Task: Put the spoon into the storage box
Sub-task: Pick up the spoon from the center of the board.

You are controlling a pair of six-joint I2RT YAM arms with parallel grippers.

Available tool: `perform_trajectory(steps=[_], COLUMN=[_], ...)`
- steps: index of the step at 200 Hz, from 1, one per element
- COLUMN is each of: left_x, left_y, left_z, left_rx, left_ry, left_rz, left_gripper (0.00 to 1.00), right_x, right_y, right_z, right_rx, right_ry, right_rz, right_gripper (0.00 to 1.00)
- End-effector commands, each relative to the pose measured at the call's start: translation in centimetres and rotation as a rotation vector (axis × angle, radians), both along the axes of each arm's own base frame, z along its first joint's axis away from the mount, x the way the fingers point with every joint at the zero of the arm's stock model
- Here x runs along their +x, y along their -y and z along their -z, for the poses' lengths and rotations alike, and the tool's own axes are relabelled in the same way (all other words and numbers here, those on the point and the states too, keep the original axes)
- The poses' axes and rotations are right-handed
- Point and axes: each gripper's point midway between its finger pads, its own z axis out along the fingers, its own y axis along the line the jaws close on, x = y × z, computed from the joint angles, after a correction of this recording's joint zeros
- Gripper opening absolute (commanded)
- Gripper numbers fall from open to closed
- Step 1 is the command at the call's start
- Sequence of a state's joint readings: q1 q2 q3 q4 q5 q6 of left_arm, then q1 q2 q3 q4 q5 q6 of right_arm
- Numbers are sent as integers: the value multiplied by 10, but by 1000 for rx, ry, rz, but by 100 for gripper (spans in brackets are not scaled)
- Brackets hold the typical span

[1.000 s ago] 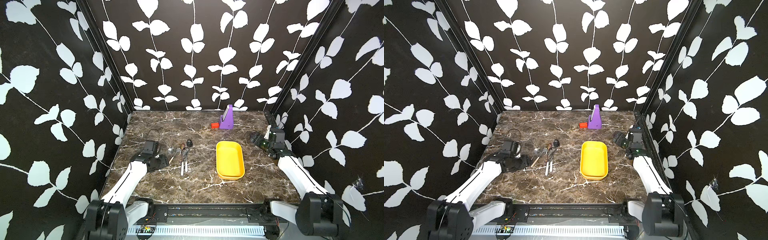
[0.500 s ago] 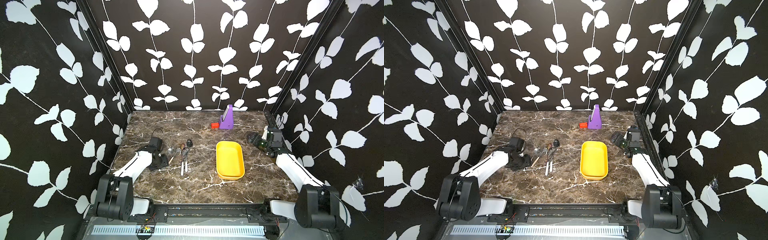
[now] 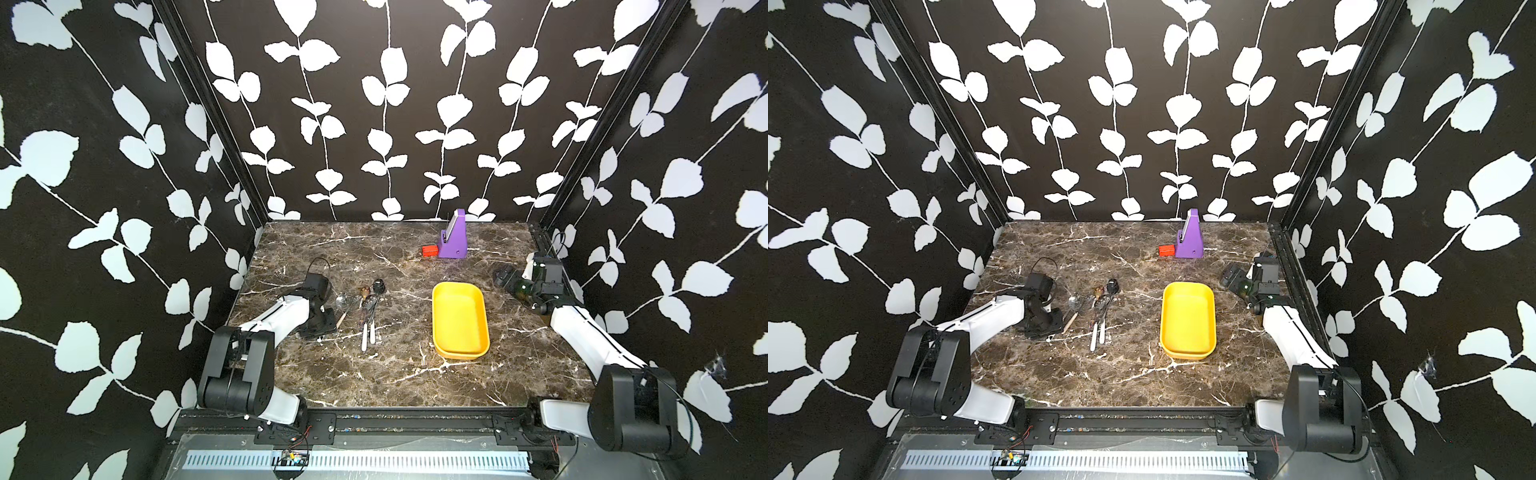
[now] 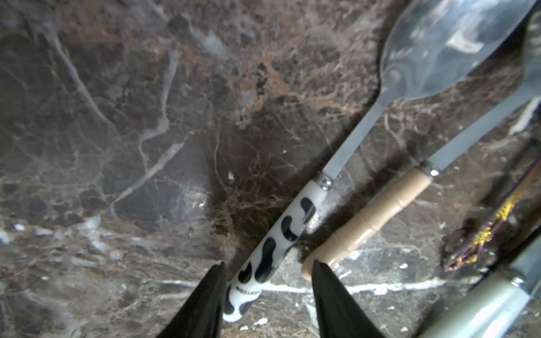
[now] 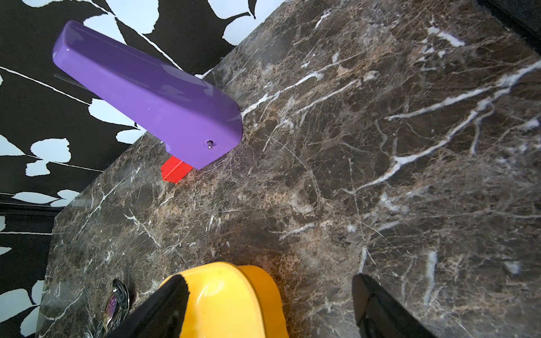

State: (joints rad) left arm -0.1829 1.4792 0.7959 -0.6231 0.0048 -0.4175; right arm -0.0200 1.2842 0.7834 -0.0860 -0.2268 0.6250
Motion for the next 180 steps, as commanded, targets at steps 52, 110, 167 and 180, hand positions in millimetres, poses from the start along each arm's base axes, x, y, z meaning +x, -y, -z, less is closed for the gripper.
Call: perform_trajectory(steps=[52,110,167,180], left_x=[0,10,13,9], left_y=[7,5,6,6], left_z=[-8,3,8,9], left_rx=[7,40,51,53], left_ry=[-6,-49,-90,-97], left_rz=[33,39,59,62], left_gripper=[53,52,41,37], right_x=[8,5,4,3], right_y=[-3,-2,-1,0], right_z=[-9,-9,-8,-7], right_rx=[15,11,7,1], right_ry=[37,28,15,11], right_rz=[-14,-13,-9,-6], right_gripper=[89,89,89,89])
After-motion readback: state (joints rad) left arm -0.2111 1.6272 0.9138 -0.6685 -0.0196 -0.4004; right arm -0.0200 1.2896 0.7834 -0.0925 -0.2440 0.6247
